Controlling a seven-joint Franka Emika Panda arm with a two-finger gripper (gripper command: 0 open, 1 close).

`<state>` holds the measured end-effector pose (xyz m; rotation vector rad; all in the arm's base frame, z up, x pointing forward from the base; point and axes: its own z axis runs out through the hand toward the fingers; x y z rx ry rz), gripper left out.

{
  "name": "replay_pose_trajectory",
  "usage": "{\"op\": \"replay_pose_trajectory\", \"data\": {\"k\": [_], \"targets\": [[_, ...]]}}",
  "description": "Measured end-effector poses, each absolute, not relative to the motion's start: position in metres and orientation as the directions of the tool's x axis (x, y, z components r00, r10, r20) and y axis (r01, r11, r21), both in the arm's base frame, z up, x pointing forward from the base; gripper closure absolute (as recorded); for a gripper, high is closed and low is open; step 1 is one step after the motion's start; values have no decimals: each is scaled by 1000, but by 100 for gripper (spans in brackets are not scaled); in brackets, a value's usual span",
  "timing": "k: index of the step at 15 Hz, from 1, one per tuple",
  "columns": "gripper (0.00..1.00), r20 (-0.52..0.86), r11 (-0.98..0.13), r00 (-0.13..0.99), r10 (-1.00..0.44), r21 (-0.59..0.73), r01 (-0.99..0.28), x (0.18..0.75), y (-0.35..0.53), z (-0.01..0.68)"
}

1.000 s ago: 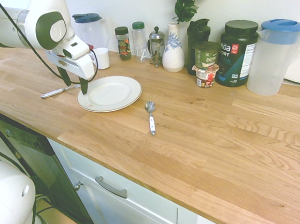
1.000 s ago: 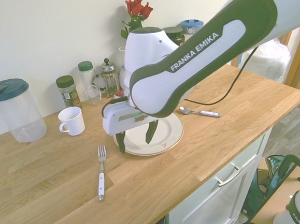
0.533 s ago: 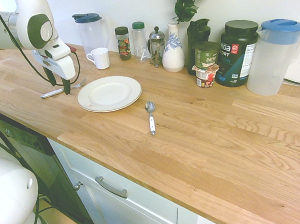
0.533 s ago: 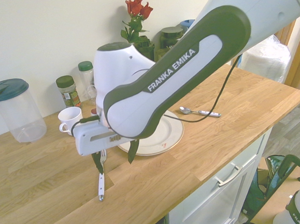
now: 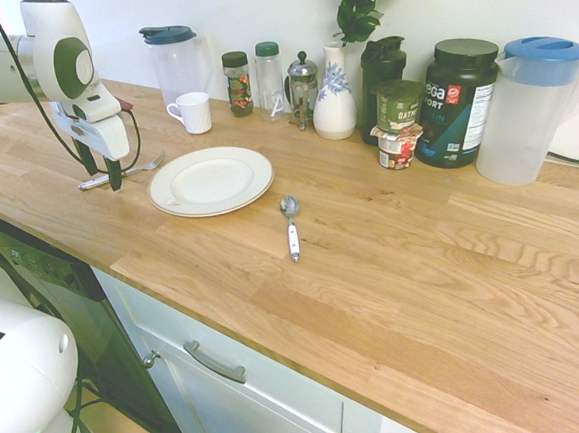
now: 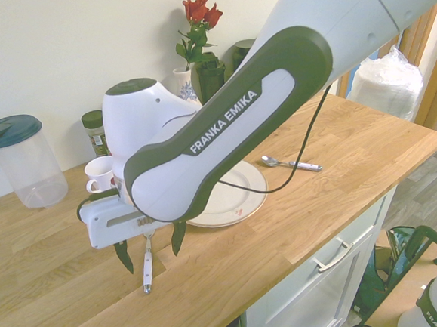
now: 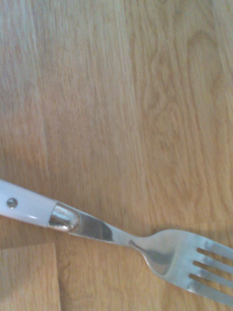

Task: Put the fork into the plate

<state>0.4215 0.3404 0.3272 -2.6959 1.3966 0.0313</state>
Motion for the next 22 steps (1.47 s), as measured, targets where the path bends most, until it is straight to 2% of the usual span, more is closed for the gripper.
{"op": "replay_pose_trajectory", "data": {"k": [22], "targets": [[100, -65, -568, 573, -817, -86, -819, 432, 357, 325]]}}
